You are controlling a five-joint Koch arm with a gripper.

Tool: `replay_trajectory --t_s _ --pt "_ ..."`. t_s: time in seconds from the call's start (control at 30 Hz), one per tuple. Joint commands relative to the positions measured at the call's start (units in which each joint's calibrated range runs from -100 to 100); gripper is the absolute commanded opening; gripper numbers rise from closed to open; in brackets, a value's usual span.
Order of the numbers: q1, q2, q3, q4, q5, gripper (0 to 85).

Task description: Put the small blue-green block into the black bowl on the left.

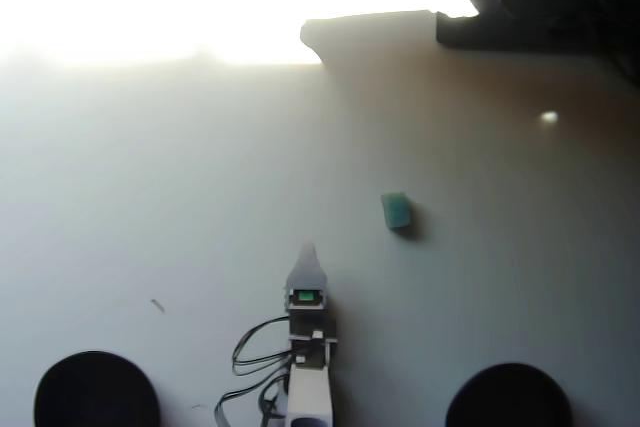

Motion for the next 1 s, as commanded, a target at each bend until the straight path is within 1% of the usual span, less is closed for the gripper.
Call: replay_trajectory --t_s 0.0,0.27,0.73,0.97 --pt "0.7 2.2 -0.4 -0.4 -0.1 49.3" --pt "2.7 2.2 -0.2 -0.3 -0.3 49.3" --pt "2.6 2.3 -0.2 -0.3 -0.3 48.8" --pt "2.7 2.3 -0.2 -0.3 -1.2 48.7"
